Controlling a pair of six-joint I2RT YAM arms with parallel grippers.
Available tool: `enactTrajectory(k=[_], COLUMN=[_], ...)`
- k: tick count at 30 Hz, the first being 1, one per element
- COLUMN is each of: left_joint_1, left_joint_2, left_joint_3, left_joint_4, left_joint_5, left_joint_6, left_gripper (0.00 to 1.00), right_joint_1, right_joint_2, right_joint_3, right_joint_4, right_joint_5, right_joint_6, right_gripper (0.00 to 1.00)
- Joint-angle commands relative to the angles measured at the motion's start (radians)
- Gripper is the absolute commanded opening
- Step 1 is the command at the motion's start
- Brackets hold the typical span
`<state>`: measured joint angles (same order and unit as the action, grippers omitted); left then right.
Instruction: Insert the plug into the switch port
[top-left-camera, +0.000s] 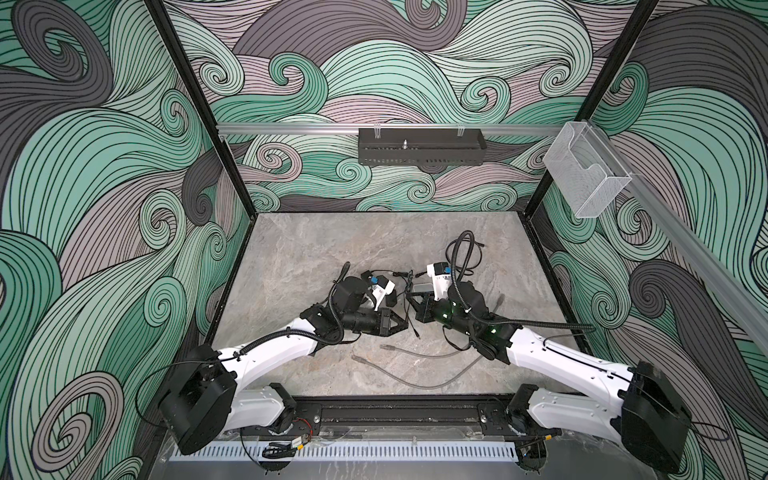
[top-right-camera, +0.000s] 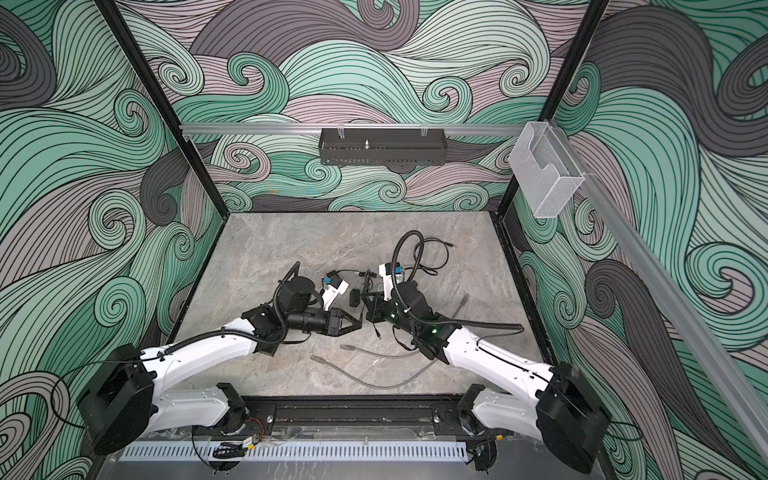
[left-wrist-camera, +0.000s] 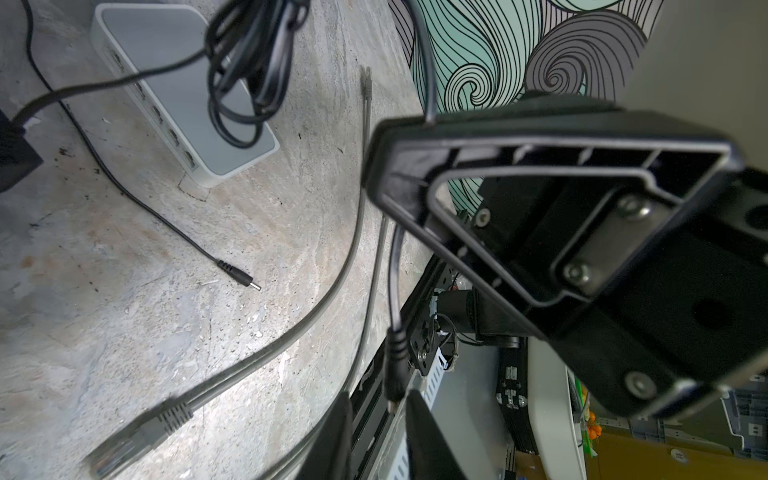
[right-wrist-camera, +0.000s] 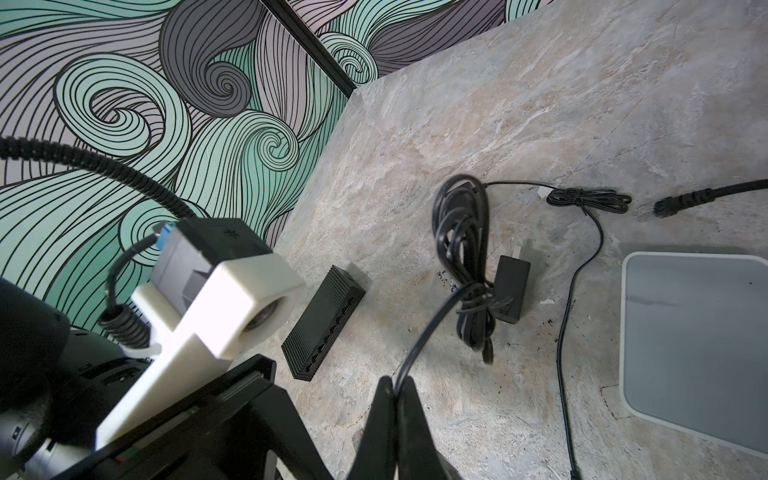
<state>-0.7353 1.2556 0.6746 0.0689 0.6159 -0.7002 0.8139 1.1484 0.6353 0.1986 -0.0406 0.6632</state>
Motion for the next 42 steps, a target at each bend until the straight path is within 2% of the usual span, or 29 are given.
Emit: enactTrajectory(k=[1, 6, 11, 16, 22, 28, 35, 38, 40, 42], left_joint_1=[-0.005, -0.014, -0.025, -0.028, -0.031, -0.032, -0.029, -0.027, -0.027, -0.027], left_joint_2=[0.008, 0.014, 0.03, 0.037, 0.045, 0.047, 0.033, 0.038, 0.05, 0.067], left_joint_3=[0.043, 0.055, 0.067, 0.069, 0.07, 0.091, 0.182, 0.262, 0.334, 0.409], left_joint_4=[0.012, 0.016, 0.014, 0.009, 0.011, -0.042, -0.252, -0.405, -0.533, -0.666], left_joint_5=[0.019, 0.034, 0.044, 0.05, 0.049, 0.035, -0.031, -0.07, -0.11, -0.143], left_joint_6=[-0.002, 0.004, 0.005, 0.008, 0.008, 0.033, 0.172, 0.293, 0.381, 0.469], left_gripper=[0.31, 0.36, 0.34, 0.24, 0.17, 0.01, 0.0, 0.0, 0.0, 0.0], right_joint_1=[-0.001, 0.004, 0.011, 0.014, 0.016, 0.016, 0.016, 0.013, 0.006, -0.009], right_joint_2=[-0.018, -0.013, -0.011, -0.016, -0.029, -0.045, -0.073, -0.124, -0.185, -0.265], right_joint_3=[0.004, 0.006, 0.004, -0.001, -0.006, -0.015, -0.006, -0.008, -0.006, -0.003], right_joint_4=[0.005, 0.015, 0.024, 0.027, 0.024, 0.014, -0.106, -0.204, -0.295, -0.378], right_joint_5=[0.033, 0.038, 0.044, 0.053, 0.057, 0.066, 0.1, 0.113, 0.112, 0.063], right_joint_6=[0.006, 0.01, 0.013, 0.018, 0.018, 0.019, 0.015, -0.021, -0.072, -0.142], right_gripper=[0.0, 0.0, 0.0, 0.0, 0.0, 0.0, 0.0, 0.23, 0.31, 0.33])
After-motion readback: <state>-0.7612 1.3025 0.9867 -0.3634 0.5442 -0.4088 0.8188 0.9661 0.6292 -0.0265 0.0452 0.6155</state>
